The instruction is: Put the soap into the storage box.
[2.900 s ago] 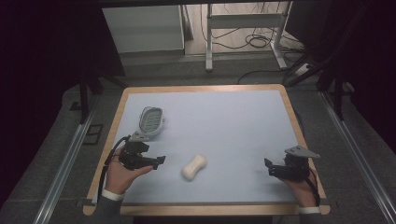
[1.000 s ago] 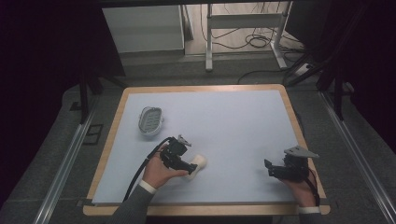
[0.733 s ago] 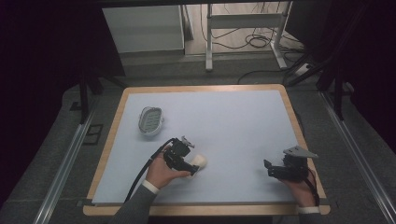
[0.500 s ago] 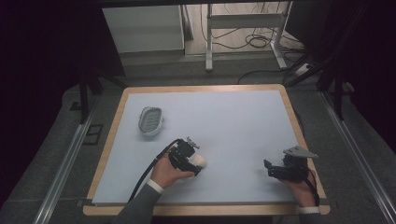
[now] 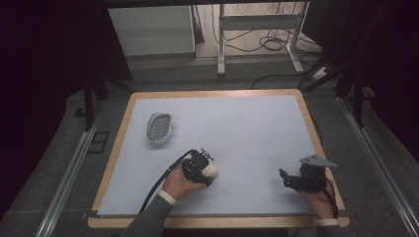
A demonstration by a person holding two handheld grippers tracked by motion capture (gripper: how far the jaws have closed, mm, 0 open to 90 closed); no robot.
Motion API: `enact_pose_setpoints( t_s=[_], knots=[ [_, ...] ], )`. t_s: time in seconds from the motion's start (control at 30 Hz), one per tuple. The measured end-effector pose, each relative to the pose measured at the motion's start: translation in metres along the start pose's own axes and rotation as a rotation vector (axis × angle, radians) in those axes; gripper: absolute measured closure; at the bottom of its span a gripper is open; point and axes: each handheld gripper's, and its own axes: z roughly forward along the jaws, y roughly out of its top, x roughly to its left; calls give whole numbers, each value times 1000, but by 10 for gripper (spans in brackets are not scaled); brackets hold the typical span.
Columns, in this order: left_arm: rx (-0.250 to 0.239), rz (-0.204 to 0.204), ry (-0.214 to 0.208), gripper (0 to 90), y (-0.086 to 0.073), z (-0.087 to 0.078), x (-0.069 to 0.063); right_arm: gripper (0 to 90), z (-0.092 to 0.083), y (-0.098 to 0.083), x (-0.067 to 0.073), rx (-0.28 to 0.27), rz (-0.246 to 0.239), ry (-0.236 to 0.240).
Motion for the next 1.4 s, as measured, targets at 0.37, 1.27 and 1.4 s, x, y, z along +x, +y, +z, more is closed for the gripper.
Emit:
enact_pose_setpoints(
  t_s=[0.37,1.27,1.4],
  knots=[
    [-14,6,5,496,-2,-7,1,58,-1,0,-3,-8,7,-5],
    [-123,-24,5,497,-10,-52,27,59,-2,-1,-4,-10,10,-14],
    [-115,-27,5,497,-10,-55,30,58,-2,-1,-4,-9,11,-15]
  ],
)
